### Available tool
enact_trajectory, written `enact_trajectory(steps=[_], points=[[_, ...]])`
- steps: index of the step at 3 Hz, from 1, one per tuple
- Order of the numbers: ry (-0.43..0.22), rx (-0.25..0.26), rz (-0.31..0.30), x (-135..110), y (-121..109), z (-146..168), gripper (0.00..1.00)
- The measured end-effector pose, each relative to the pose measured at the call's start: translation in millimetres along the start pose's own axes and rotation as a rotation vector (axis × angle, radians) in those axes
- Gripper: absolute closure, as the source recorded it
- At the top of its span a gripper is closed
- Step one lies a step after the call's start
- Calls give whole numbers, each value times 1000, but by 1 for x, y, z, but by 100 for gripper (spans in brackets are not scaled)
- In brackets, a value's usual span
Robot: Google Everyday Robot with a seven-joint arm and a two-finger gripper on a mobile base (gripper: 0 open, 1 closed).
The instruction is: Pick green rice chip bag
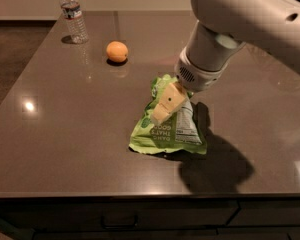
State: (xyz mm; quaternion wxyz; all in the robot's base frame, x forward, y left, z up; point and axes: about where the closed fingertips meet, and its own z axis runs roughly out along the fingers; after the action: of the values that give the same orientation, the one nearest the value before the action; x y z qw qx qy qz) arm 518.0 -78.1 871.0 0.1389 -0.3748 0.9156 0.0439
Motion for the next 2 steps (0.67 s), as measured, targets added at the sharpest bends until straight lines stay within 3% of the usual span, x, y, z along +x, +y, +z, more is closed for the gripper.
enact_trajectory(steps=[2], points=[[-2, -45, -40, -7, 12, 7, 41]])
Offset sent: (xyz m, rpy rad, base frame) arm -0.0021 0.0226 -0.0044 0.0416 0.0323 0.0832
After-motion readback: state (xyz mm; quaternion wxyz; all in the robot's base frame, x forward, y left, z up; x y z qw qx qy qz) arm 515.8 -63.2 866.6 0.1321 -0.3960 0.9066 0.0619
